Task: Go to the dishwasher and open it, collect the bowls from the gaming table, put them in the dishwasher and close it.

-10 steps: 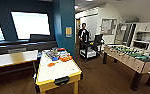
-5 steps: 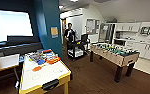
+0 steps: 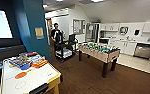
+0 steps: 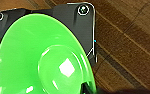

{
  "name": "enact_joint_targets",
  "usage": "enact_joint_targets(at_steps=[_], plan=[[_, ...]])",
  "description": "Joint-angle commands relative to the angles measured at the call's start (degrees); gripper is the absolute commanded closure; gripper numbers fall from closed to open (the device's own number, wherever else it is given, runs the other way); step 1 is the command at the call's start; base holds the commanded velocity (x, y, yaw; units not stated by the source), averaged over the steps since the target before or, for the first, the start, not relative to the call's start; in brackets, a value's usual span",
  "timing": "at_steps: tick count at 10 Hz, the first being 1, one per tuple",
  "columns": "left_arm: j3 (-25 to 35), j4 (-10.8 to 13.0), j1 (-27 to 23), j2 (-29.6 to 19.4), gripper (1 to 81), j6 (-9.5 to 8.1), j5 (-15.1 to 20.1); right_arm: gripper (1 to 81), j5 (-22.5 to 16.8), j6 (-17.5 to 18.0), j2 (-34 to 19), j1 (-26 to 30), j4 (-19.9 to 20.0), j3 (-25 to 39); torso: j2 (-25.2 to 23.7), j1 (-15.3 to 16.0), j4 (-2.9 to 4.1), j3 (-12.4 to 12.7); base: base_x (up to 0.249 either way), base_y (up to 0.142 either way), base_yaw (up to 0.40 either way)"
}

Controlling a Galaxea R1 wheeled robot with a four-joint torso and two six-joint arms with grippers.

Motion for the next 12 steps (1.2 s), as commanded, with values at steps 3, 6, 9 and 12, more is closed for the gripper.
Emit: enact_joint_targets(at_steps=[3,6,9,12], plan=[[-1.23,0.08,-2.98,-1.61,81.1,0.15,0.57,81.1,-5.26,0.35,0.18,3.18,-0.09,-3.5,0.0,0.0,0.0,0.0,0.0,0.0,-0.394],[-1.23,0.08,-2.98,-0.91,81.1,0.51,0.65,81.1,-5.17,0.35,0.18,3.01,-0.01,-3.23,0.0,0.0,0.0,0.0,0.0,0.0,-0.394],[-1.23,0.16,-2.98,-0.82,81.1,0.59,0.65,81.1,-5.17,0.35,0.18,2.92,-0.01,-3.14,0.0,0.0,0.0,0.0,0.0,0.0,-0.394],[-1.66,0.16,-3.07,-0.73,81.1,0.59,0.83,81.1,-5.17,0.35,0.18,2.83,-0.09,-3.32,0.0,0.0,0.0,0.0,0.0,0.0,-0.394]])
